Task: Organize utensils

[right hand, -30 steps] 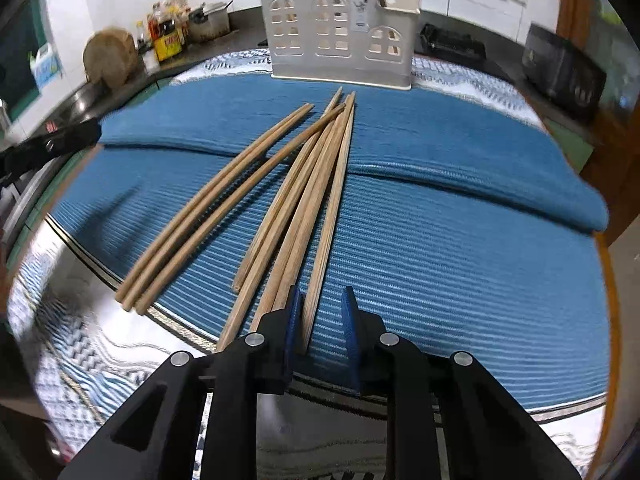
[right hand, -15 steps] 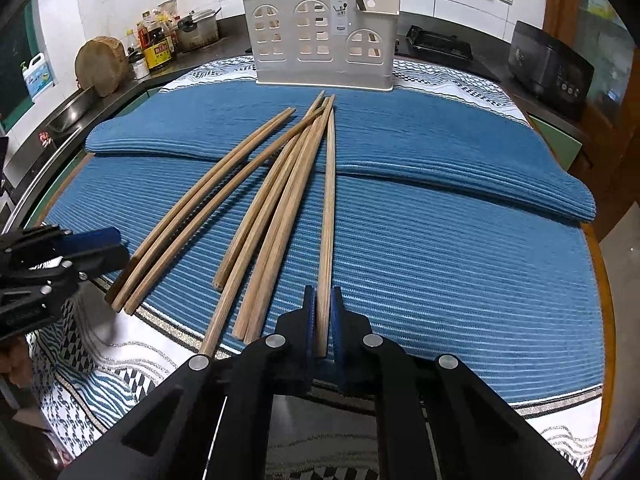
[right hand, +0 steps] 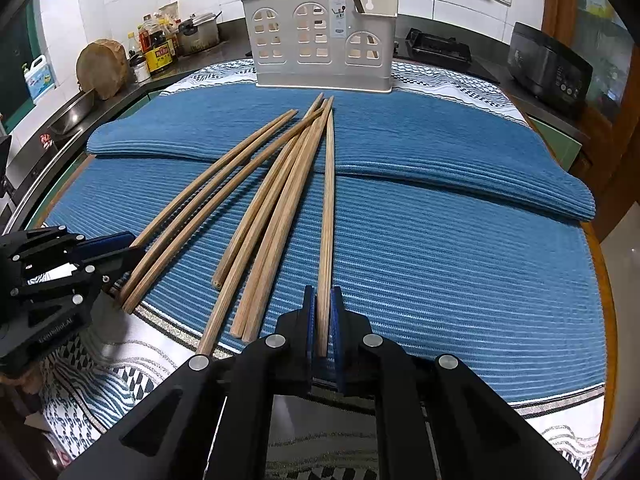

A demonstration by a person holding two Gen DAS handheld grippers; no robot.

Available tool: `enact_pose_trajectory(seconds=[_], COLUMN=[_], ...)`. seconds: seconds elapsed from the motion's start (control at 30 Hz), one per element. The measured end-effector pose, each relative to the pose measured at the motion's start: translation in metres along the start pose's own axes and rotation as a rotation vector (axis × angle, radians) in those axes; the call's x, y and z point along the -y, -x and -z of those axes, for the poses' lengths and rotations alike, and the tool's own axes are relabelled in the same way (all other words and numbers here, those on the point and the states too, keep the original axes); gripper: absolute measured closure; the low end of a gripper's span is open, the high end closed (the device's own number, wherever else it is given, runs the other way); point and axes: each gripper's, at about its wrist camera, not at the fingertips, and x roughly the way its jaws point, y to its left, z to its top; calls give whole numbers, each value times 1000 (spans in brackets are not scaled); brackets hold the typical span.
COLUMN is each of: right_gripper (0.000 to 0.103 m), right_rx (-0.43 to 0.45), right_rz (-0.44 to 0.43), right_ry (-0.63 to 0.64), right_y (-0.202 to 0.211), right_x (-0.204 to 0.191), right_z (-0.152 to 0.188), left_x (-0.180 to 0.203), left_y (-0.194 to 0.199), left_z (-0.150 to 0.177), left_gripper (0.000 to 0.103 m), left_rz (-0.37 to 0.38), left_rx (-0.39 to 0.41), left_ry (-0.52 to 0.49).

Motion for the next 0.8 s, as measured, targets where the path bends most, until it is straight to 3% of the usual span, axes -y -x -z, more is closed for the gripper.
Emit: enact_pose_trajectory(seconds=[0.1,0.17,0.43,0.6,0.8], right_gripper=[96,96,96,96,96], right_rx=[5,18,124,162,148], right_rz=[-1,5,23,28,25], right_ry=[-9,-9,14,31,28], right_y=[1,5,47,62,59], right_x=[1,1,1,-3,-2], right_z=[0,-2,-13,-21,-20], left_x=[-4,-7,-14,-13,-11], left_y=[-1,0,21,16,2], left_z=[-4,-5,-14,-7,-3], left_gripper=[89,96,96,95,93], left_rz=[16,41,80,92,103], left_rx=[-5,-2,67,39,-12], left_ry=[31,52,71,72,54])
